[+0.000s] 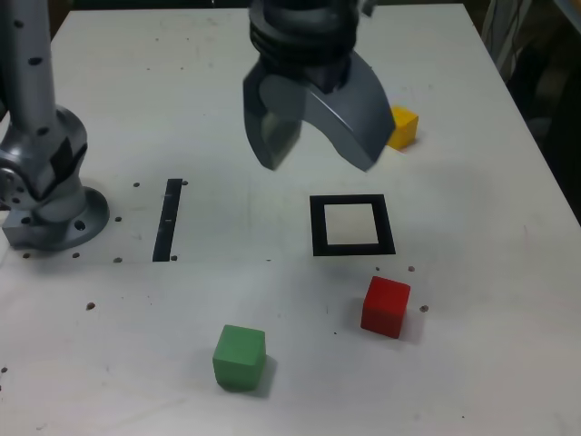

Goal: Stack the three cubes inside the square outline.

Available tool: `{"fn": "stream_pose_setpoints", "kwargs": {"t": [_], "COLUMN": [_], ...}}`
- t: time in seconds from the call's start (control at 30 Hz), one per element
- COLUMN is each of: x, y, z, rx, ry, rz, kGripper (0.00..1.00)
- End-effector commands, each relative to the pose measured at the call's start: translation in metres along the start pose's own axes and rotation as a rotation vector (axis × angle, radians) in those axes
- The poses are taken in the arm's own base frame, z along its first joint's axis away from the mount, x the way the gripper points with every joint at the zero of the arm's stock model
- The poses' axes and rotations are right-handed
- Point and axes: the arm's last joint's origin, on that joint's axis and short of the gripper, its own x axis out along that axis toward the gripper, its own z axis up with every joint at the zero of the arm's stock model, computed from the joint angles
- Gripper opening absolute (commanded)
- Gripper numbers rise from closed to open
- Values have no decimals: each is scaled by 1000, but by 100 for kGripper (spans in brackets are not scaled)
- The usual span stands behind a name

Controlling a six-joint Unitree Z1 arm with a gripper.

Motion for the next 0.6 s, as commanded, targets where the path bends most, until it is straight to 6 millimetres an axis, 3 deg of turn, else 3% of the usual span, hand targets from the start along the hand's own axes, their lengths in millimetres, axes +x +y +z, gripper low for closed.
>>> {"fn": "stream_pose_setpoints", "kwargs": {"t": [0.0, 0.27, 0.57], "x": [5, 23, 63], "y": [-10, -40, -45], "z": [14, 58, 93], "rx": [11, 41, 35], "ry": [8, 25, 104], "rz": [-8, -38, -61], "kGripper": [99, 99, 99]}}
